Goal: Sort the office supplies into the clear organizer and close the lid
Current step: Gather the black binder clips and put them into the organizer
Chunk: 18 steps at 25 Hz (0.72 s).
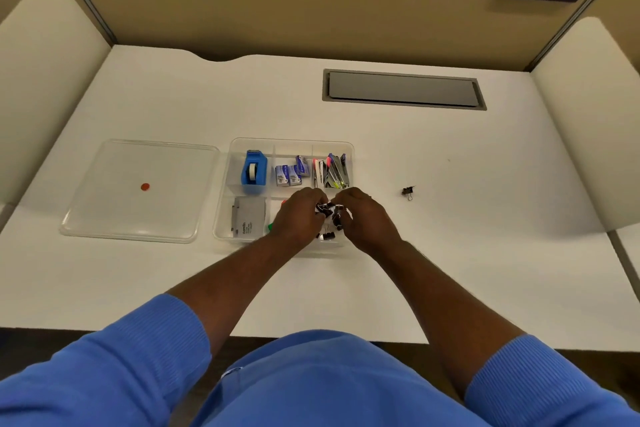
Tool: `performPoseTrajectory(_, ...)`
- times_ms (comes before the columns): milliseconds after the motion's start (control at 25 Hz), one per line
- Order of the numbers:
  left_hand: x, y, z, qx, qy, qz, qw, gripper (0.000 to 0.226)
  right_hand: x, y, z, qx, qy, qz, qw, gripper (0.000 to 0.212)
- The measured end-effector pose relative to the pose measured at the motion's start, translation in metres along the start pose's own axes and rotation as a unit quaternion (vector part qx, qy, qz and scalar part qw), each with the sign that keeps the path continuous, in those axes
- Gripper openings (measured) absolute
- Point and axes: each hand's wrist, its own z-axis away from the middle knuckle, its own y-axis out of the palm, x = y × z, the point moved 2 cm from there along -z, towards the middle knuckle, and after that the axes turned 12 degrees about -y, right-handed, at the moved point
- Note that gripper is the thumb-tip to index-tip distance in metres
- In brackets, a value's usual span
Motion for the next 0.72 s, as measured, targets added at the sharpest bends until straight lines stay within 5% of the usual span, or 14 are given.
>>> performPoseTrajectory(280,-0.004,0.005,-0.003,-0.011,0.054,-0.019,0.998,0.046,-0.012,0.001,0.010,-0.017,-0.007,0.056,0.998,0.048)
performPoseTrajectory(720,-0.043,0.050,-0.021,-0.010,0.055,-0.235,0.970,0.089,-0.073,-0.032,0.035,0.069,0.029,0.158,0.985,0.085)
